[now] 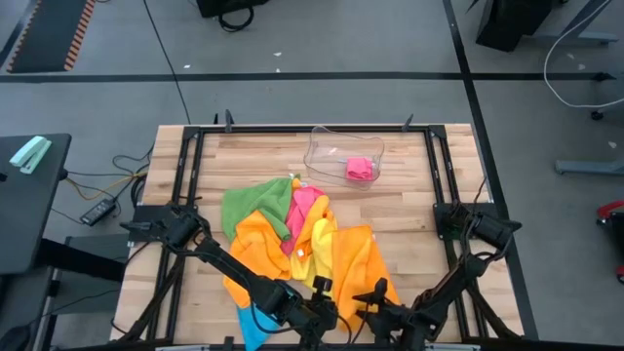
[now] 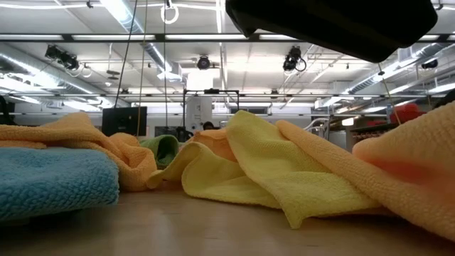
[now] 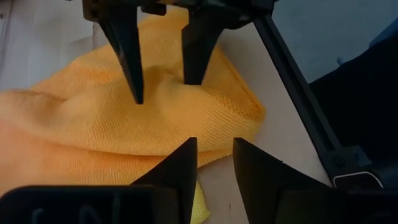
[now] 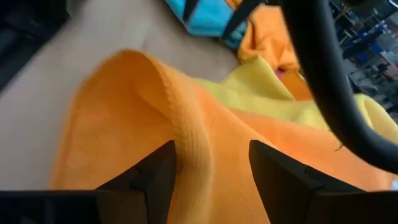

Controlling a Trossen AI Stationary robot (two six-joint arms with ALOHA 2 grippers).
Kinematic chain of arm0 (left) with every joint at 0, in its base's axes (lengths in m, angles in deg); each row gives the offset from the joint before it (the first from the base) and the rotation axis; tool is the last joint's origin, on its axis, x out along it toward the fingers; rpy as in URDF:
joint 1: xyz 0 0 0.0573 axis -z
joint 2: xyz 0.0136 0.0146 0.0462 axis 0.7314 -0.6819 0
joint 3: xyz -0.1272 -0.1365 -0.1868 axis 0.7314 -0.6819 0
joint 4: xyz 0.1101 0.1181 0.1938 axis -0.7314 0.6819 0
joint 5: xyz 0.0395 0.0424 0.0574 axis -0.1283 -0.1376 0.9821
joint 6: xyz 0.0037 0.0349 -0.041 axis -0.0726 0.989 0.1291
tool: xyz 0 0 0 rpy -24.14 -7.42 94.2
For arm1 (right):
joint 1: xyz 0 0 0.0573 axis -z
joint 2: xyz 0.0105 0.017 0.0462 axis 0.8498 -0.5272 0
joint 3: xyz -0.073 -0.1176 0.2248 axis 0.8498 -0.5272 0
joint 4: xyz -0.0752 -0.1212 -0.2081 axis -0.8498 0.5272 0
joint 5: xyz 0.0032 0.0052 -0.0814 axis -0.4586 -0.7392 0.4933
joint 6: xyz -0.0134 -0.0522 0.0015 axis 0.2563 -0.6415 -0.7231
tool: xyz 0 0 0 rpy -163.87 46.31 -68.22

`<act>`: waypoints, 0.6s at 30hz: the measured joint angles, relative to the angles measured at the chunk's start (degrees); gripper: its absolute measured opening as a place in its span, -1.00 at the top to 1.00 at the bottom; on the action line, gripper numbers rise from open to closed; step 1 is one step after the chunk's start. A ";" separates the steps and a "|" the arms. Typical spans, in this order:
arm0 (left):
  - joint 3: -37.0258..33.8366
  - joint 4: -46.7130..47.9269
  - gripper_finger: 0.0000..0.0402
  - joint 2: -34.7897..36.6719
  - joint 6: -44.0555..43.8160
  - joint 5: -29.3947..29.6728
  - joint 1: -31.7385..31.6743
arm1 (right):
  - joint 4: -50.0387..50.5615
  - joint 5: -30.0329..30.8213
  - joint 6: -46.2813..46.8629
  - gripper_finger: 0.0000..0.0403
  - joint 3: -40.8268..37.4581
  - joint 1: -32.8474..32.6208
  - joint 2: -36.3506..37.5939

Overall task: Fold microfiber towels
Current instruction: Fold the right orange microfiber cloth

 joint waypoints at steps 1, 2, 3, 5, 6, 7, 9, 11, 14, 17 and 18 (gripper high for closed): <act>0.00 0.01 0.43 0.00 -0.12 -0.02 -0.01 | 1.03 0.12 0.49 -0.04 0.00 -0.06 0.01; 0.00 0.02 0.43 0.00 -0.13 -0.02 -0.02 | 2.38 0.40 0.98 -0.04 0.10 -0.25 0.02; 0.00 0.04 0.44 0.00 -0.13 -0.02 -0.02 | 4.65 0.78 1.77 -0.04 0.56 -0.47 0.02; 0.00 0.04 0.45 0.00 -0.11 -0.02 0.00 | 10.38 1.58 4.55 -0.04 1.91 -0.89 0.05; 0.00 0.04 0.45 0.00 -0.11 -0.02 0.00 | 14.05 1.84 6.52 -0.04 2.75 -1.07 0.08; 0.00 0.06 0.45 0.00 -0.11 -0.02 0.00 | 18.03 1.95 8.85 -0.04 3.68 -1.25 0.08; 0.00 0.06 0.44 0.00 -0.11 -0.02 0.00 | 25.92 1.93 13.76 -0.04 5.13 -1.47 0.13; 0.00 0.09 0.44 0.00 -0.08 -0.01 -0.02 | 33.70 1.81 18.60 -0.04 6.12 -1.51 0.13; 0.00 0.09 0.43 0.00 -0.04 -0.02 0.00 | 43.10 1.51 24.66 -0.04 6.62 -1.53 0.14; 0.00 0.10 0.45 0.00 -0.01 -0.02 -0.01 | 48.42 1.29 27.23 -0.04 6.62 -1.04 0.15; 0.00 0.11 0.45 0.00 0.03 -0.02 -0.02 | 48.81 1.29 26.90 -0.04 6.62 -0.75 0.15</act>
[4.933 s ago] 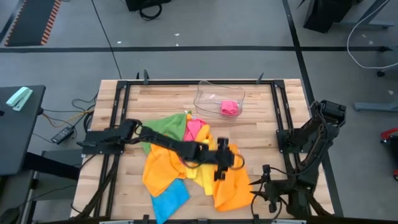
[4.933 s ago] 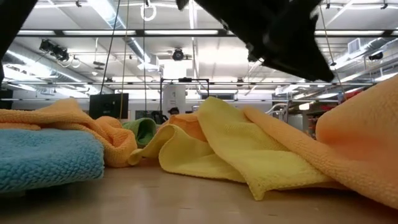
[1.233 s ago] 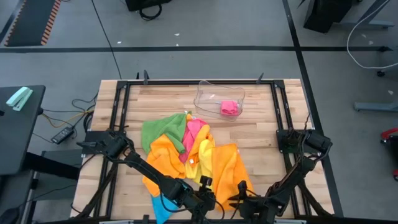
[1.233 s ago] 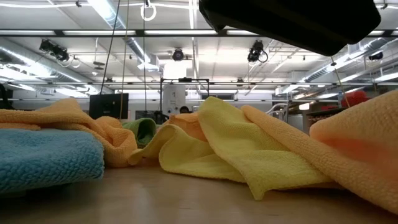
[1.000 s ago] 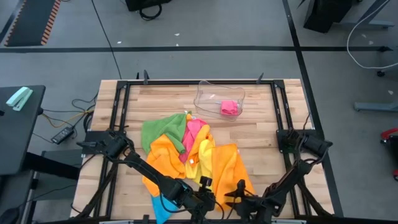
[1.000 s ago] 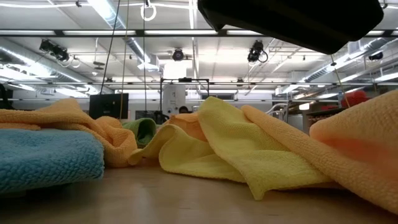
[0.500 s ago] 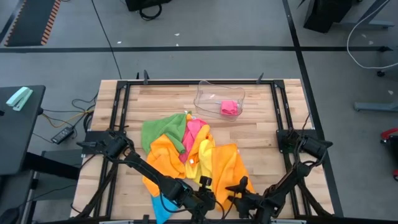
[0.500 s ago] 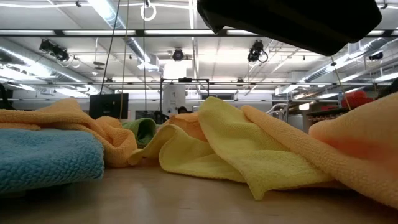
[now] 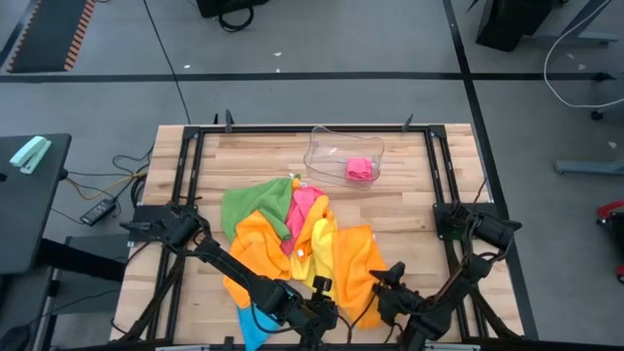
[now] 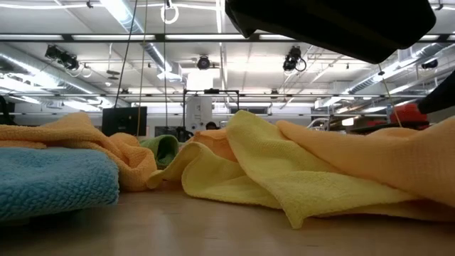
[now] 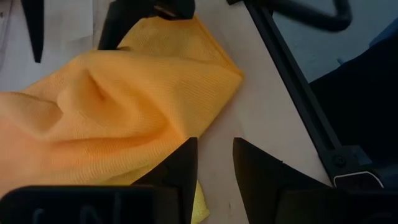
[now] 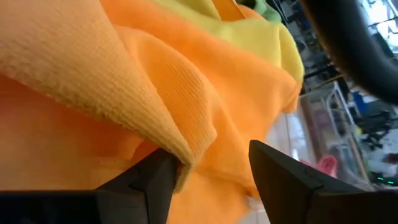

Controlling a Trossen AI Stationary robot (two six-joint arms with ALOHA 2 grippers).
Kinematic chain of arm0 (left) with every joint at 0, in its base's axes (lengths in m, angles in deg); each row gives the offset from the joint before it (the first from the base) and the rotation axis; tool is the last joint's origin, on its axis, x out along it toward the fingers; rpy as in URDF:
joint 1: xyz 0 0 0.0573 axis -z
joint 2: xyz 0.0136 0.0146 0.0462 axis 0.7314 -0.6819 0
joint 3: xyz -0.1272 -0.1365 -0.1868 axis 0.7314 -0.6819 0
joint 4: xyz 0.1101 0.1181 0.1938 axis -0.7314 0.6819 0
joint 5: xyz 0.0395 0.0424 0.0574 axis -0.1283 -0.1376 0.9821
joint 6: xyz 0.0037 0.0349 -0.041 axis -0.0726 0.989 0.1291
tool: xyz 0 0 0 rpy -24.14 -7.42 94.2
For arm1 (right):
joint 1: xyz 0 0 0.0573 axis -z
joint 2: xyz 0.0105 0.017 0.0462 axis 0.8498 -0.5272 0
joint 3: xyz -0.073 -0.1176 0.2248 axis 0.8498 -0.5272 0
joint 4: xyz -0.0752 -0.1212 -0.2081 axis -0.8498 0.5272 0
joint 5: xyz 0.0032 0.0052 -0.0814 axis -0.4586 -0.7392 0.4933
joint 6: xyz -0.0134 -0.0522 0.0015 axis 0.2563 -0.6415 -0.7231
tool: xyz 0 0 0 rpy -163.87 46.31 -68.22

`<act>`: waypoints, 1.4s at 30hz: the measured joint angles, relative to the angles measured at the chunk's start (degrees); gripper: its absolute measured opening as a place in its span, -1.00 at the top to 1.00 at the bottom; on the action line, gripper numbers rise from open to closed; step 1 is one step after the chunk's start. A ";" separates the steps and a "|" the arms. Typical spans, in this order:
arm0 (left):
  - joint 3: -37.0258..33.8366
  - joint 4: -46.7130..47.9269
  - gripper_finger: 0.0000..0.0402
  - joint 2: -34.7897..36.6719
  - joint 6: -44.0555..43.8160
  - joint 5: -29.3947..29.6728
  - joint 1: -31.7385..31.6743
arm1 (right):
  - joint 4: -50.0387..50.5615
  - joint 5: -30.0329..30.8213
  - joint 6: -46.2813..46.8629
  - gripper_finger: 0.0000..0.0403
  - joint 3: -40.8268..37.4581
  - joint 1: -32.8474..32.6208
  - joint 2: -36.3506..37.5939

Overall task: Fold microfiber towels
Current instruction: Fold the right orange microfiber cloth

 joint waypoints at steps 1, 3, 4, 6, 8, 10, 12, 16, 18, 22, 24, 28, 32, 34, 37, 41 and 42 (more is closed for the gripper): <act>0.00 0.00 0.45 0.00 0.05 0.02 0.00 | -0.07 0.00 -1.12 -0.04 0.00 0.34 0.00; 0.00 0.00 0.45 0.00 0.06 0.00 -0.09 | -1.38 0.00 -4.12 -0.04 0.00 1.20 0.00; 0.00 0.01 0.44 0.00 0.06 0.00 -0.16 | -2.31 -0.01 -5.84 -0.04 0.00 1.76 0.00; 0.00 0.00 0.44 0.00 0.07 0.00 -0.38 | -4.50 -0.13 -9.11 -0.04 0.00 2.96 0.00; 0.00 0.00 0.43 0.00 0.06 0.00 -0.66 | -7.24 -0.05 -13.03 -0.03 0.00 4.19 0.00; 0.00 0.02 0.44 0.00 0.06 0.01 -0.73 | -10.36 0.25 -17.02 -0.03 0.00 5.44 0.00; 0.00 0.02 0.45 0.00 0.06 0.02 -0.74 | -13.44 0.31 -21.58 -0.03 0.00 6.65 0.02; 0.00 0.07 0.45 0.00 0.08 0.00 -0.74 | -20.27 -0.64 -32.32 -0.03 0.00 8.57 0.04; 0.00 0.15 0.44 0.00 0.06 0.00 -0.73 | -24.33 -2.99 -36.90 -0.03 0.00 9.75 0.04; 0.00 0.39 0.43 0.00 0.03 0.00 -0.74 | -29.98 -10.63 -43.29 -0.03 0.00 12.13 0.07; 0.00 0.37 0.45 0.00 0.03 0.01 -0.68 | -30.62 -12.49 -44.17 -0.03 0.00 12.77 0.16; 0.00 0.31 0.45 0.00 0.02 0.00 -0.63 | -29.94 -13.59 -44.22 -0.03 -0.02 12.58 1.82; 0.09 -0.93 0.44 -0.55 -0.32 -0.02 -0.72 | -29.22 -13.84 -43.99 -0.03 0.00 11.20 6.00; 0.04 -0.23 0.45 -0.70 -0.30 0.00 -0.81 | -27.44 -15.82 -42.38 -0.03 -0.01 10.54 7.94; 0.04 -0.50 0.46 -0.68 -0.38 0.02 -0.81 | -23.59 -18.08 -37.04 -0.03 -0.02 9.63 10.75; 0.04 -0.61 0.46 -0.68 -0.41 0.02 -0.81 | -17.69 -18.10 -28.66 -0.03 -0.02 8.59 12.11; 0.04 -0.65 0.46 -0.68 -0.42 0.00 -0.79 | -16.50 -18.06 -26.97 -0.03 -0.02 8.21 12.10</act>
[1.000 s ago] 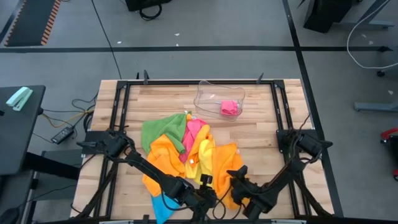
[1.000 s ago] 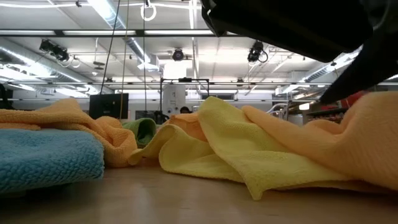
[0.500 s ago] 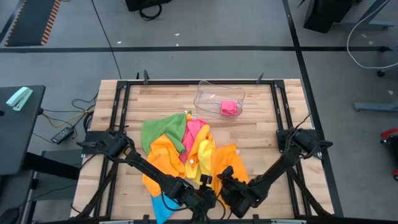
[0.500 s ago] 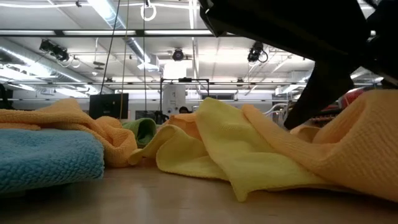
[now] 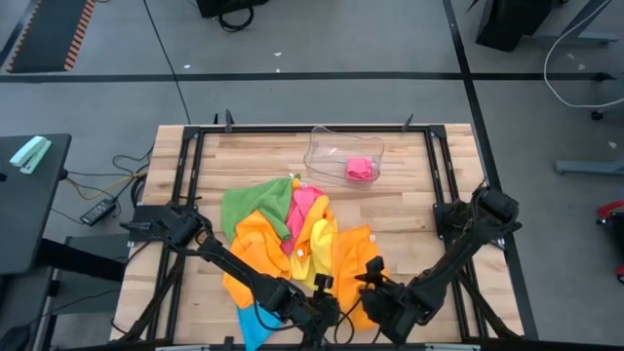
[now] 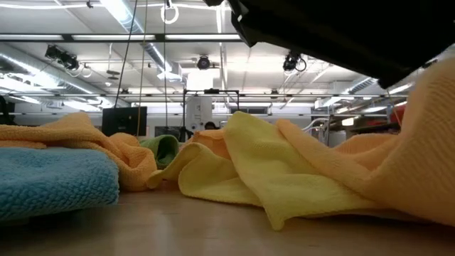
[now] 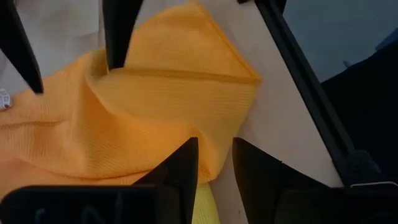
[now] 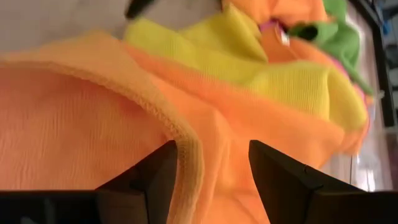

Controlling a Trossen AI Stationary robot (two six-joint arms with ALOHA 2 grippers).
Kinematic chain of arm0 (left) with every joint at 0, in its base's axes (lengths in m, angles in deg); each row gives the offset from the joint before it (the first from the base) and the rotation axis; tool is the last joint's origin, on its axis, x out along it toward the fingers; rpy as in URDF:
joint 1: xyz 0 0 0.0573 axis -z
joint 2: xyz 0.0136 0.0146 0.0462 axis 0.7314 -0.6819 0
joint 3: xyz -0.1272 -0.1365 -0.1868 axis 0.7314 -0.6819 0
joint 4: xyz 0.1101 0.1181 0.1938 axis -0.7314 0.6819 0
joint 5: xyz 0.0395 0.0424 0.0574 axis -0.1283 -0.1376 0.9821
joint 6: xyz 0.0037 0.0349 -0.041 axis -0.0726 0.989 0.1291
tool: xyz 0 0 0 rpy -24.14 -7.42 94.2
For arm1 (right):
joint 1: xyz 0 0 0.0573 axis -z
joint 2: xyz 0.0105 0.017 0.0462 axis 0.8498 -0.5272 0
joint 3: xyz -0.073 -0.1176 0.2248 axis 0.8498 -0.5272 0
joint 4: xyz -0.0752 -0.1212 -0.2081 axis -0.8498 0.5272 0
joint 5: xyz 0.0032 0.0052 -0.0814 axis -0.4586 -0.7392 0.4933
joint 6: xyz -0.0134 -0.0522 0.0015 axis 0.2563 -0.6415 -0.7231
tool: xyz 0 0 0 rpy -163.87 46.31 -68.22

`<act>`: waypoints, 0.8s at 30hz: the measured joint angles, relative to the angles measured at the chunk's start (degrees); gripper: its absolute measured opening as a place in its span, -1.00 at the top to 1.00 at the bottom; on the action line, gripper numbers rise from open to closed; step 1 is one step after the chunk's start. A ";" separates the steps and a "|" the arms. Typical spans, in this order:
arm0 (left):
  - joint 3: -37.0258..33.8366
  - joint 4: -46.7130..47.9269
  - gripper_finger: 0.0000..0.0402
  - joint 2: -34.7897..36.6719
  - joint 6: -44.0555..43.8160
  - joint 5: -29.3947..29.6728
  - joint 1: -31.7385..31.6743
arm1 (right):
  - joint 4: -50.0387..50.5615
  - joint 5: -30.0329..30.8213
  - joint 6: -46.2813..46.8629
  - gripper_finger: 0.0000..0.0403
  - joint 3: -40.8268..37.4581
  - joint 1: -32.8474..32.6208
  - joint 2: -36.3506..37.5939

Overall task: Fold microfiber towels
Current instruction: Fold the right orange microfiber cloth

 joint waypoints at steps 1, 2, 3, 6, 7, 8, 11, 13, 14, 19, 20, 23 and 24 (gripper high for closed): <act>0.00 0.10 0.46 0.00 0.00 0.00 0.01 | 1.31 0.19 1.76 -0.03 0.00 -0.42 -0.11; 0.00 0.17 0.46 0.00 0.00 0.00 0.05 | 2.46 0.27 3.54 -0.03 0.00 -0.72 -0.40; 0.00 0.15 0.46 0.00 0.00 -0.01 0.05 | 3.39 0.29 5.22 -0.03 -0.02 -1.02 -0.93; 0.00 0.15 0.47 0.00 0.00 0.00 0.01 | 3.99 0.22 9.07 -0.03 -1.29 -1.74 -2.40; 0.00 0.15 0.47 0.00 0.00 0.00 0.01 | 3.81 0.24 10.29 -0.03 -1.68 -1.97 -2.78; 0.00 0.13 0.47 0.00 0.00 0.01 -0.01 | 3.67 0.29 11.58 -0.03 -2.15 -2.09 -3.12; 0.00 0.15 0.47 0.00 -0.02 0.00 0.00 | 3.75 0.29 15.36 -0.03 -3.89 -2.78 -3.59; -0.02 0.14 0.47 0.00 -0.02 0.00 0.01 | 3.62 0.28 17.84 -0.03 -4.79 -3.37 -3.60; -0.02 0.12 0.47 0.00 -0.02 0.00 0.01 | 3.61 0.20 18.70 -0.03 -5.18 -3.62 -3.60; -0.02 0.12 0.47 0.01 0.04 0.00 0.01 | 3.74 -0.07 22.49 -0.03 -6.91 -4.61 -3.60; -0.02 0.12 0.47 0.02 0.01 0.00 0.00 | 3.72 -0.08 23.06 -0.03 -7.25 -4.64 -3.60; -0.03 0.12 0.47 0.02 -0.02 0.02 -0.12 | 3.78 -0.43 24.82 0.03 -8.49 -4.59 -3.60; -0.04 0.12 0.47 0.04 -0.02 0.02 -0.15 | 3.74 -0.62 25.21 0.06 -8.87 -4.57 -3.60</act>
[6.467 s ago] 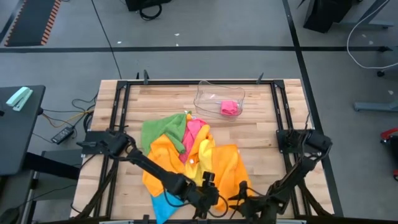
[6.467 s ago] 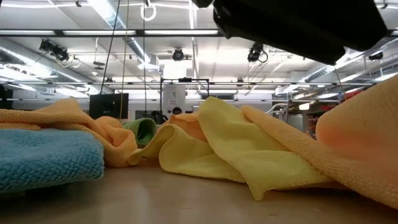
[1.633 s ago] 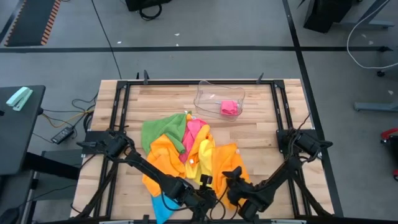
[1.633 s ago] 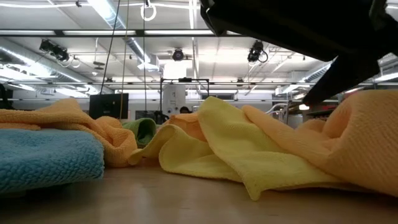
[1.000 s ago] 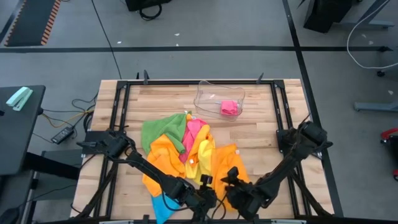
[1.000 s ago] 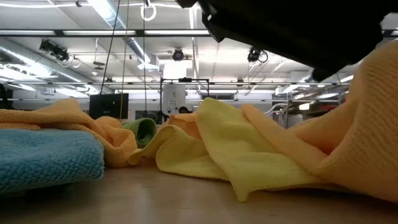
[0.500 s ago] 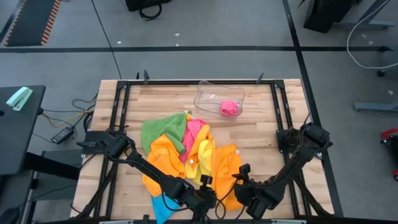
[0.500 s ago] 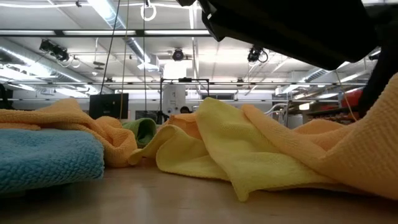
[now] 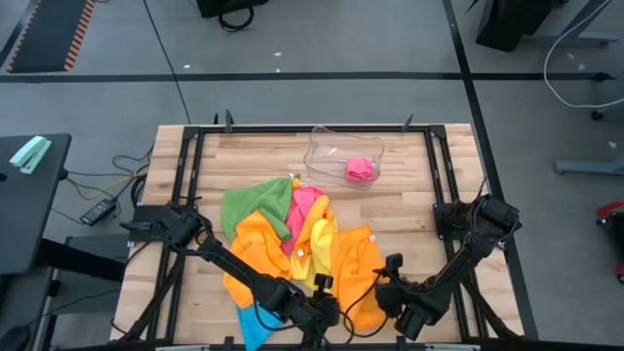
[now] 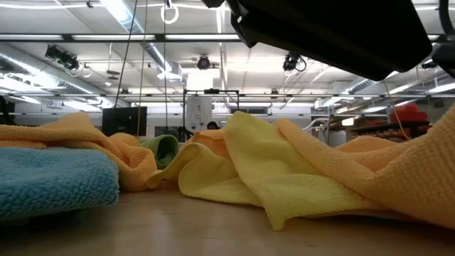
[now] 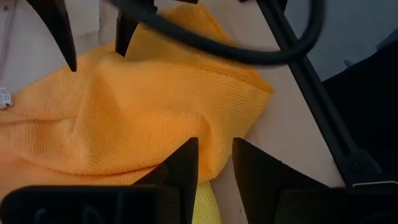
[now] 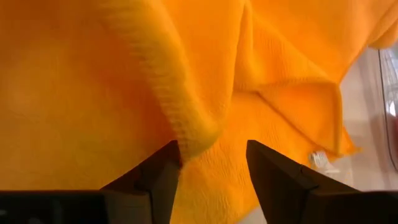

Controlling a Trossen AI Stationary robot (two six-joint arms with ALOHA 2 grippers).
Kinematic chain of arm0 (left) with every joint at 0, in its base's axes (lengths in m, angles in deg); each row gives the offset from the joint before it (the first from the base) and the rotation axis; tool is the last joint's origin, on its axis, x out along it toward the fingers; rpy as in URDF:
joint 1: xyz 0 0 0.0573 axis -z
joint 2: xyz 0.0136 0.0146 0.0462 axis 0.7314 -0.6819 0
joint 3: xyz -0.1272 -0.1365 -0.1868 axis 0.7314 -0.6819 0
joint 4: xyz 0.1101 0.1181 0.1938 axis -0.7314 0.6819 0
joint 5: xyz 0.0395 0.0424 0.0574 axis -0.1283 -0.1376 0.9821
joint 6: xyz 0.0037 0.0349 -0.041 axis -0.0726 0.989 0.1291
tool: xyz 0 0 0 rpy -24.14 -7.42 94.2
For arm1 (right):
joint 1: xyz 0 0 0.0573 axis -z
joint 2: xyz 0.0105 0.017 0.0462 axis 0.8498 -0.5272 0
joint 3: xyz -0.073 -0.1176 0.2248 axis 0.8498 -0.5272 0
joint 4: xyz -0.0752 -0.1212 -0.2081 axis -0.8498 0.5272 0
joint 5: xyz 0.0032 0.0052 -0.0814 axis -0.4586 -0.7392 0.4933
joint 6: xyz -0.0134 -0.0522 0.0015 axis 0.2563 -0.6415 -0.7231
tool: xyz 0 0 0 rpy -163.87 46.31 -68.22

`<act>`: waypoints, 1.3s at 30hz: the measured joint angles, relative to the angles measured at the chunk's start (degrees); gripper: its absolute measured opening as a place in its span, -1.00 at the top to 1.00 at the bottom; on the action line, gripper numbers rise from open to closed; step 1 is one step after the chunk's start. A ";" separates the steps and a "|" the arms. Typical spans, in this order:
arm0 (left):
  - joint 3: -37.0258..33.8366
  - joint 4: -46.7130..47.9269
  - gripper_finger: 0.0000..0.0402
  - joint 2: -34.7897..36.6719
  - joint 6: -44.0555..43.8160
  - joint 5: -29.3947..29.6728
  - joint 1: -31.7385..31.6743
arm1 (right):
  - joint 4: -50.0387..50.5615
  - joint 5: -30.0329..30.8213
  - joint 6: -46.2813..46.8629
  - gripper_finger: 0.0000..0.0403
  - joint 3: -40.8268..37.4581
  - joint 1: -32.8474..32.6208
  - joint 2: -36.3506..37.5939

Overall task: Fold microfiber towels
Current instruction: Fold the right orange microfiber cloth

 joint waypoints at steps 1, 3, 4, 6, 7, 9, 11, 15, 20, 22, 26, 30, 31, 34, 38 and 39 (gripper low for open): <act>0.00 0.00 0.47 0.00 0.00 0.00 0.00 | -0.14 -0.11 0.33 0.11 -0.37 -0.02 0.00; 0.00 0.00 0.47 0.00 0.00 -0.02 0.00 | -0.23 -0.70 0.86 0.22 -0.88 -0.02 0.00; 0.00 0.00 0.47 0.00 0.00 0.00 0.00 | -0.24 -0.84 1.08 0.29 -1.01 0.07 0.00; 0.00 0.00 0.47 0.00 0.00 -0.02 0.00 | -0.32 -0.88 1.29 0.47 -1.05 0.09 0.00; 0.00 0.00 0.47 0.00 0.00 -0.02 0.01 | -0.52 -0.88 1.28 0.57 -1.05 0.11 0.00; 0.00 0.00 0.47 0.00 0.00 -0.02 0.00 | -0.66 -0.88 1.24 0.76 -1.05 0.09 0.00; 0.00 0.00 0.47 0.00 0.00 0.00 -0.02 | -0.66 -0.91 1.22 0.90 -1.05 0.09 0.00; 0.00 0.00 0.47 0.00 -0.02 -0.02 0.00 | -0.60 -2.02 0.83 0.96 -1.05 -0.42 0.95; 0.00 0.00 0.47 0.02 -0.02 -0.01 0.00 | -0.60 -2.58 0.67 0.96 -1.00 -1.68 4.61; 0.00 0.00 0.47 0.02 -0.01 -0.02 0.00 | -0.60 -3.06 0.59 0.97 -0.99 -2.26 5.71; 0.00 0.00 0.47 0.05 -0.02 -0.02 0.00 | -0.62 -11.28 0.57 0.97 -0.98 -2.58 8.48; 0.00 -0.02 0.47 0.11 -0.02 0.00 0.00 | -0.60 -17.42 0.57 0.97 -0.98 -3.26 10.85; 0.00 0.00 0.47 0.11 -0.02 -0.02 0.00 | -0.62 -18.07 0.59 0.97 -0.98 -3.51 11.29; 0.00 -0.02 0.47 0.11 -0.02 -0.01 0.02 | -0.64 -20.02 1.05 0.97 -0.96 -4.22 11.68; -0.02 -0.02 0.47 0.11 -0.02 -0.01 0.00 | -0.64 -24.91 2.44 0.97 -0.96 -4.16 10.38; -0.02 -0.02 0.47 0.11 -0.02 -0.02 0.00 | -0.56 -26.09 2.88 0.97 -0.96 -4.15 9.93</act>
